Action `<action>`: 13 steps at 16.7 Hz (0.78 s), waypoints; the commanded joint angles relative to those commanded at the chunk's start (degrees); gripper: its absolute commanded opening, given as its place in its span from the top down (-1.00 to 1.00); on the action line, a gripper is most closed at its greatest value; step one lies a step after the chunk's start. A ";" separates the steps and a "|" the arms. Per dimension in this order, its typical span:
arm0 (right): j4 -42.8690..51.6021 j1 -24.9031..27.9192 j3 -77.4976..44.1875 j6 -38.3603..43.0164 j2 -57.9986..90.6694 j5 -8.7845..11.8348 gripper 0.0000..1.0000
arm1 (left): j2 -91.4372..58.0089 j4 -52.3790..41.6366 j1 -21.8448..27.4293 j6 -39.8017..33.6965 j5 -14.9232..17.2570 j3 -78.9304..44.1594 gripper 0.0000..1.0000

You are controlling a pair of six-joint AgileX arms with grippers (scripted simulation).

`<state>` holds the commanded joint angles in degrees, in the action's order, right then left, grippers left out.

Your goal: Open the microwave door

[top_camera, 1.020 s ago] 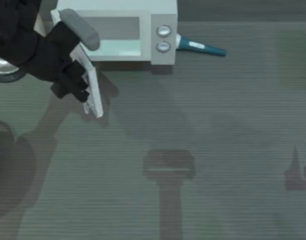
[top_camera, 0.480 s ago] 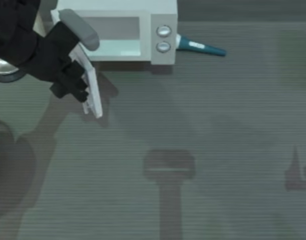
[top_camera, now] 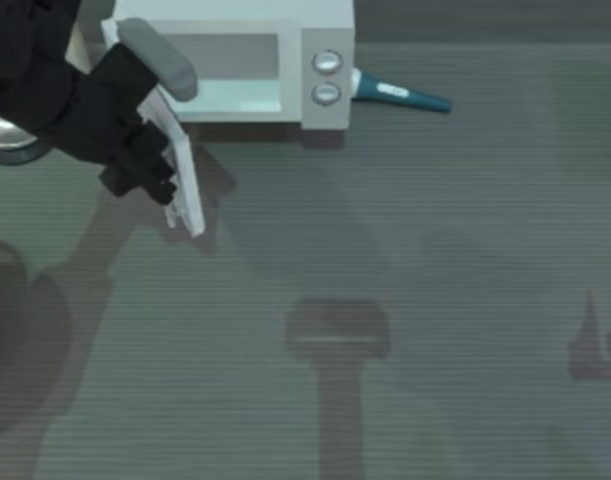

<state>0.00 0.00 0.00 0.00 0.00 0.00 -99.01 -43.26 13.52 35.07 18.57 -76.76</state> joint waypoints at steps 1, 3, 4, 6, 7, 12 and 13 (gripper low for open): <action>0.00 0.00 0.00 0.00 0.00 0.00 -1.00 | 0.00 0.00 0.00 0.00 0.00 0.00 1.00; 0.00 0.00 0.00 0.00 0.00 0.00 -1.00 | 0.00 0.00 0.00 0.00 0.00 0.00 1.00; 0.00 0.00 0.00 0.00 0.00 0.00 -1.00 | -0.24 -0.08 0.12 -0.03 0.15 0.16 1.00; 0.00 0.00 0.00 0.00 0.00 0.00 -1.00 | -0.21 -0.34 -0.23 0.86 0.38 -0.06 1.00; 0.00 0.00 0.00 0.00 0.00 0.00 -1.00 | -0.19 -0.70 -0.63 1.99 0.71 -0.26 1.00; 0.00 0.00 0.00 0.00 0.00 0.00 -1.00 | -0.59 -4.14 -3.85 10.00 3.70 -0.84 1.00; 0.00 0.00 0.00 0.00 0.00 0.00 -1.00 | -0.61 -4.71 -4.40 11.38 4.29 -0.93 1.00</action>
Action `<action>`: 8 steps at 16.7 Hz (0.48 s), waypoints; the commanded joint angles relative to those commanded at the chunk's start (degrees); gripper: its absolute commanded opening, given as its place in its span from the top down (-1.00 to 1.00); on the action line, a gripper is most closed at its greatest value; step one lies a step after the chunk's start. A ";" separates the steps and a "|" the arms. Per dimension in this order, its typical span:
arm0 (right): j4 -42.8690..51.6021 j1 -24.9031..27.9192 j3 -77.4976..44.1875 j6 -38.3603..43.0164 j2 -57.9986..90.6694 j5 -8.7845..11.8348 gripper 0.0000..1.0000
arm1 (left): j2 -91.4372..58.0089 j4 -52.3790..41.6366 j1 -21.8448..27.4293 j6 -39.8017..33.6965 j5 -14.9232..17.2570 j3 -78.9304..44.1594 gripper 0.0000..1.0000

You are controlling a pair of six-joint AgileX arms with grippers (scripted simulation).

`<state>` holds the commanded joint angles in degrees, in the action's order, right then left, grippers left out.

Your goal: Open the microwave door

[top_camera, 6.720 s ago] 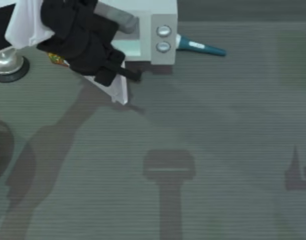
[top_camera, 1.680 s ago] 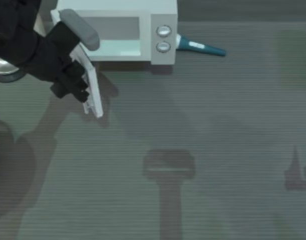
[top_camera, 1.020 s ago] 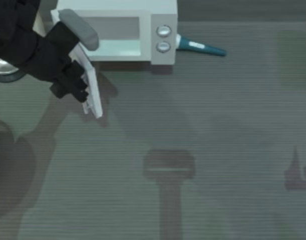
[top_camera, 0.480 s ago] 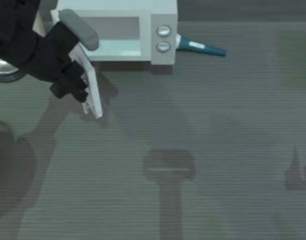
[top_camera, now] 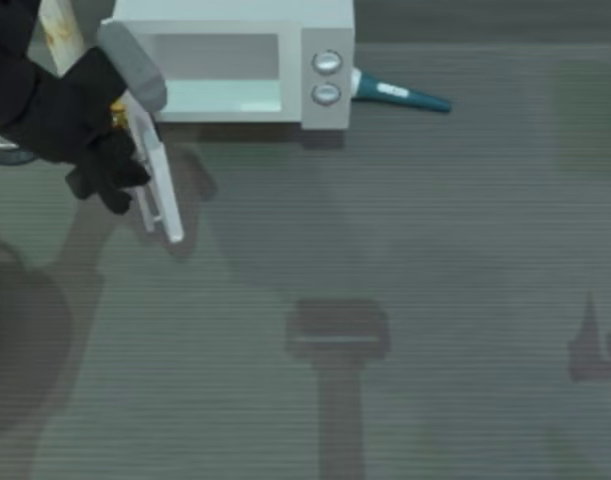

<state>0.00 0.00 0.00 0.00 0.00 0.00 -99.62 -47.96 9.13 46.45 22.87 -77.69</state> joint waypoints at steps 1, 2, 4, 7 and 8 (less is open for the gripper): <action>0.00 0.00 0.00 0.00 0.00 0.00 -1.00 | 0.04 -0.37 -0.40 1.03 0.45 -0.09 1.00; 0.00 0.00 0.00 0.00 0.00 0.00 -1.00 | 0.09 -0.53 -0.59 1.51 0.66 -0.15 1.00; 0.00 0.00 0.00 0.00 0.00 0.00 -1.00 | 0.09 -0.54 -0.60 1.54 0.67 -0.15 1.00; 0.00 0.00 0.00 0.00 0.00 0.00 -1.00 | 0.09 -0.54 -0.60 1.54 0.67 -0.15 1.00; 0.00 0.00 0.00 0.00 0.00 0.00 -1.00 | 0.09 -0.54 -0.60 1.54 0.67 -0.15 1.00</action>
